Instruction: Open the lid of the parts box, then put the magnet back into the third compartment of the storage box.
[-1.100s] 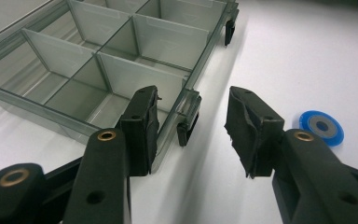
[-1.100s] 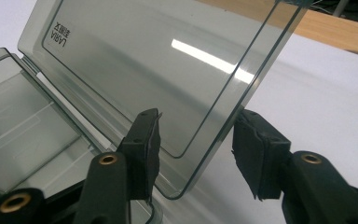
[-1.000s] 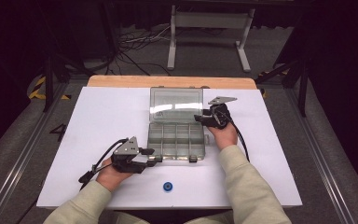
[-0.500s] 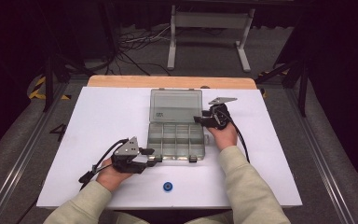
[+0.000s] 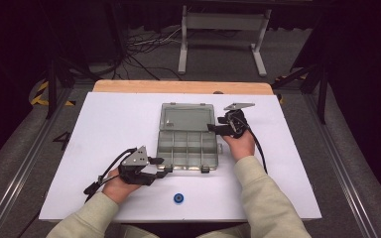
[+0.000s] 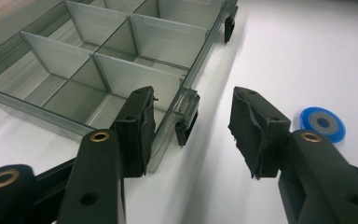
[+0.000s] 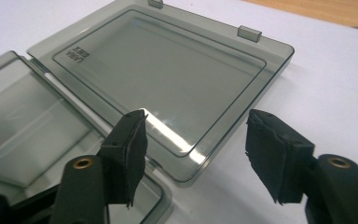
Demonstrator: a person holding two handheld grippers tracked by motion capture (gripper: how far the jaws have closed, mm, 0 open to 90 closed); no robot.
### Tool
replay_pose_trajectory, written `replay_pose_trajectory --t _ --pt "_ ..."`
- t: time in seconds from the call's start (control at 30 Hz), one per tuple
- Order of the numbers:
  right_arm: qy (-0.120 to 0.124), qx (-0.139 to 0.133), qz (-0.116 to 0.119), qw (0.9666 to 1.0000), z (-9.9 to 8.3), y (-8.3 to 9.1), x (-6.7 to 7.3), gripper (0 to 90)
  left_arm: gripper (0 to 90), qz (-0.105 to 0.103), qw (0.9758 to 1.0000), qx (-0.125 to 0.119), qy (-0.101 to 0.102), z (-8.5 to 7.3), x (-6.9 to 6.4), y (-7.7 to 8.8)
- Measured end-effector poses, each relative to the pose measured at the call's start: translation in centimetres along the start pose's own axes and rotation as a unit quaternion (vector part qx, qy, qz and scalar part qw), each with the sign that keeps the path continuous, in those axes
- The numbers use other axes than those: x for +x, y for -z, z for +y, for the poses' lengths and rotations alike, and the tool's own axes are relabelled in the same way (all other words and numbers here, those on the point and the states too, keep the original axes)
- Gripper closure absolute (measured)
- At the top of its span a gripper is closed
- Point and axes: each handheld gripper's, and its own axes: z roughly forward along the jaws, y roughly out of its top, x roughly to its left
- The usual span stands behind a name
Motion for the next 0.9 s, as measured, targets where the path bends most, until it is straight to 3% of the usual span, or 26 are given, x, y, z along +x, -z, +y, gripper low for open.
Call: replay_pose_trajectory --t 0.27,0.6,0.9 --pt "0.026 -0.021 0.005 0.9994 0.7 3.1 2.2 29.4 43.5 0.009 0.9999 -0.007 -0.008 0.2 -0.4 0.8" --pt "0.089 -0.066 0.028 0.9935 0.3 6.9 6.9 25.0 37.3 0.029 0.9993 -0.019 0.016 0.1 -0.4 2.9" --pt "0.107 -0.081 0.049 0.9898 0.1 8.7 9.2 22.9 32.2 0.043 0.9979 -0.037 0.032 -0.2 -0.2 4.5"
